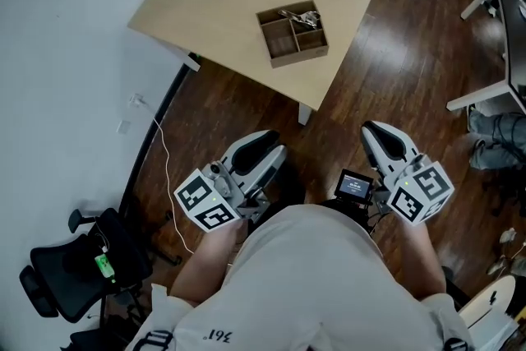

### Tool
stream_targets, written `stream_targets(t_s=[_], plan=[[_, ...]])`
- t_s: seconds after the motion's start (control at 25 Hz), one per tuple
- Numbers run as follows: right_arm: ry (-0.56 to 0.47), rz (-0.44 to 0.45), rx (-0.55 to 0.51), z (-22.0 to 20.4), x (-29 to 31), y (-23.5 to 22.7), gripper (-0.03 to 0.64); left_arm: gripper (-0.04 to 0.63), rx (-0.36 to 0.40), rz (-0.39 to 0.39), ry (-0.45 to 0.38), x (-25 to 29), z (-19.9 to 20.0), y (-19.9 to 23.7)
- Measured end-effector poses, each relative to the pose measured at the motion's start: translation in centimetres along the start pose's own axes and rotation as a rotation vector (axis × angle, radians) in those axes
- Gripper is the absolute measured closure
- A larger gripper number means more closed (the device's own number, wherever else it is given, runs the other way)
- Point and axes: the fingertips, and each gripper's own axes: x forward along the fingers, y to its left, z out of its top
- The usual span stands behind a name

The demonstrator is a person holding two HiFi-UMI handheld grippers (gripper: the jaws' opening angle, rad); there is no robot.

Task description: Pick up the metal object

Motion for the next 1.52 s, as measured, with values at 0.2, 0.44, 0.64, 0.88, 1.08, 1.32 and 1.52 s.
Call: stream_targets(t_s=[0.2,0.44,0.64,0.88,1.08,1.32,1.52], plan=[[-0.014,-0.028,-0.003,1.1,2.0,0.1,0.600,0.505,-0.002,-0.018,0.016,-0.1,1.4,2.4],[-0.019,-0.020,-0.023,2.4,2.8,-1.0,0.600,0.505,0.003,-0.024,0.020,1.6,2.1,3.1],[-0.023,-0.002,-0.065,3.7,3.6,-2.6,0.600,0.505,0.009,0.014,-0.005,3.0,2.7,3.7],[-0.030,0.019,-0.110,5.3,4.1,-4.7,0.601,0.505,0.013,0.043,-0.026,5.0,2.9,3.9],[-0.029,0.031,-0.133,6.1,4.7,-6.1,0.600,0.505,0.017,0.067,-0.043,6.2,3.2,4.5],[-0.020,0.049,-0.149,6.6,5.3,-7.1,0.600,0.505,0.022,0.088,-0.053,7.1,3.4,5.2],[-0.029,0.066,-0.182,7.7,6.3,-7.5,0.600,0.505,0.042,0.098,-0.057,7.8,4.1,5.9]])
